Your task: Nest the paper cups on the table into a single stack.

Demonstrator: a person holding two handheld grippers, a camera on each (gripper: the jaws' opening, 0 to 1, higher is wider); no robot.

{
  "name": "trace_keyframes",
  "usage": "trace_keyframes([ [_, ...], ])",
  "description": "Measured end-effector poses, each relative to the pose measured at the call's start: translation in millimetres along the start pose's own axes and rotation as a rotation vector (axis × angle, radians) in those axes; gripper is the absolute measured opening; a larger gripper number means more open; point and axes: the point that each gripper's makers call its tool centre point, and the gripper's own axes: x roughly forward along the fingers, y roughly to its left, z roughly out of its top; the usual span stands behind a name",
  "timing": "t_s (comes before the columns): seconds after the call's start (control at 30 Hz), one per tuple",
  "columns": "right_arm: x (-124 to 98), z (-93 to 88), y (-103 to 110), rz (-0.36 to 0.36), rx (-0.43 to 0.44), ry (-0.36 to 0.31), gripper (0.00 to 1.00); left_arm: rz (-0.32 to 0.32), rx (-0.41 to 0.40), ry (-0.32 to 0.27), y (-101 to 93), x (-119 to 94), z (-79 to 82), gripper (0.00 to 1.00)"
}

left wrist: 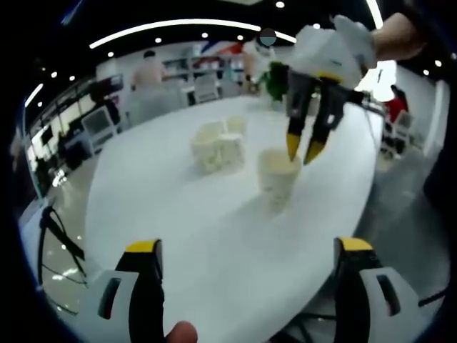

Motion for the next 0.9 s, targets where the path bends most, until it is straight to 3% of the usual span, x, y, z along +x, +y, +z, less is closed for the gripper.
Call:
trace_keyframes([
  [0.47, -10, -0.6, 1, -0.032, 0.079, -0.075, 0.18, -0.002, -0.004, -0.007, 0.4, 2, 4.9, 0.99],
  [0.7, -24, 1.5, 2, -0.09, 0.183, -0.173, 0.26, -0.006, -0.003, -0.003, 0.3, 2, 6.1, 0.99],
  [0.9, -30, -7.0, 5, -0.128, 0.261, -0.207, 0.35, -0.005, -0.006, -0.004, 0.9, 2, 6.5, 0.99],
])
